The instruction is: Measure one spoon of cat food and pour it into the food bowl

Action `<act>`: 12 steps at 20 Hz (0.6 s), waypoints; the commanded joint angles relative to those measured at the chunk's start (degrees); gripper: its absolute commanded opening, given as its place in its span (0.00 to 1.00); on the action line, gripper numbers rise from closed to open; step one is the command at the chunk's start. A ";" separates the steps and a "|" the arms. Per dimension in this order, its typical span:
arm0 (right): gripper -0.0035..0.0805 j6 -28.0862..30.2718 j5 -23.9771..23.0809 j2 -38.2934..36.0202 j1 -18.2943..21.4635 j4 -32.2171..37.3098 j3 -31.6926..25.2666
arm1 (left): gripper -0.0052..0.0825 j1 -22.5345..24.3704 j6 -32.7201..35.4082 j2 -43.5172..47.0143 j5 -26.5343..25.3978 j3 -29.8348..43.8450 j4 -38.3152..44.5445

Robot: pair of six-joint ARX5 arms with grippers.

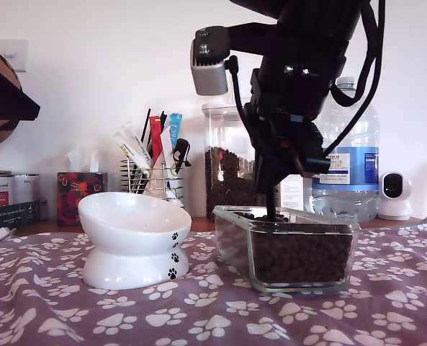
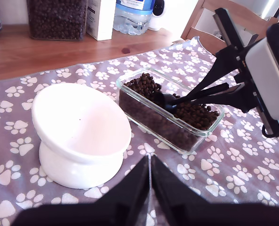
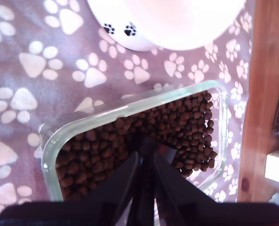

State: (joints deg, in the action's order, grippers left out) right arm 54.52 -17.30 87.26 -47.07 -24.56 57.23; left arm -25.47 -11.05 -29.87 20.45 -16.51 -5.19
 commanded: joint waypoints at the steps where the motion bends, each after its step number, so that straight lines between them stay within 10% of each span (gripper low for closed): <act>1: 0.03 -2.60 0.17 1.77 -0.74 -0.44 -1.49 | 0.04 -0.04 -0.11 -0.13 0.07 0.00 0.22; 12: 0.03 -22.51 0.90 1.68 -0.74 -0.55 -1.49 | 0.04 -0.04 -0.11 -0.13 0.07 0.00 -0.83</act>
State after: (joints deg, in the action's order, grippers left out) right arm 33.67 -18.13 87.26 -47.29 -23.94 57.23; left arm -25.47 -11.05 -29.87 20.45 -16.51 -6.22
